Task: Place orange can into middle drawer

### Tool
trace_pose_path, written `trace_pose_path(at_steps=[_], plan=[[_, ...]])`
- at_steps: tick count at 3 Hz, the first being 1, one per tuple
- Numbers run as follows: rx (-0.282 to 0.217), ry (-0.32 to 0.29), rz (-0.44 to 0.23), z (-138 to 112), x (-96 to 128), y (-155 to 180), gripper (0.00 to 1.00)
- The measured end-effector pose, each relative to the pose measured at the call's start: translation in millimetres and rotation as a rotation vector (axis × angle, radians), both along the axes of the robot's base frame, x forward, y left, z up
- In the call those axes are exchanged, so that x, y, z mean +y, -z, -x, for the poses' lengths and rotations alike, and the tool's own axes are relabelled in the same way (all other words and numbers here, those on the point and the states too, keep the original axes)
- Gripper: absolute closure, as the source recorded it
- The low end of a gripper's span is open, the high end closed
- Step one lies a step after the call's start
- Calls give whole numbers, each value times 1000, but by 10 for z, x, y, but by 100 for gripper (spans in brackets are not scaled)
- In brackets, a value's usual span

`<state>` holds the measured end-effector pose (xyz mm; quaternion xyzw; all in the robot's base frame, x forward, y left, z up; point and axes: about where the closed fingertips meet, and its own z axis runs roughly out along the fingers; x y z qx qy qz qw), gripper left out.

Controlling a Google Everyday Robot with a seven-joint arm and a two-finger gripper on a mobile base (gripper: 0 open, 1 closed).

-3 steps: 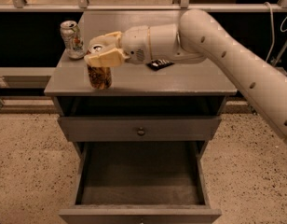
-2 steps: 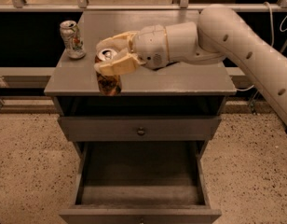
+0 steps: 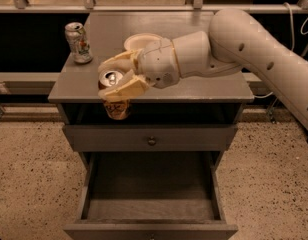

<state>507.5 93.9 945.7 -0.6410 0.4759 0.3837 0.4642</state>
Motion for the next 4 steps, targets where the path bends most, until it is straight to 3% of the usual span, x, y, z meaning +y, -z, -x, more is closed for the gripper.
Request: trace_pose_path(at_steps=[1, 2, 4], plan=[[-8, 31, -21, -9, -20, 163, 100], [3, 84, -17, 147, -130, 773, 100], [43, 107, 15, 415, -394, 1681, 100]])
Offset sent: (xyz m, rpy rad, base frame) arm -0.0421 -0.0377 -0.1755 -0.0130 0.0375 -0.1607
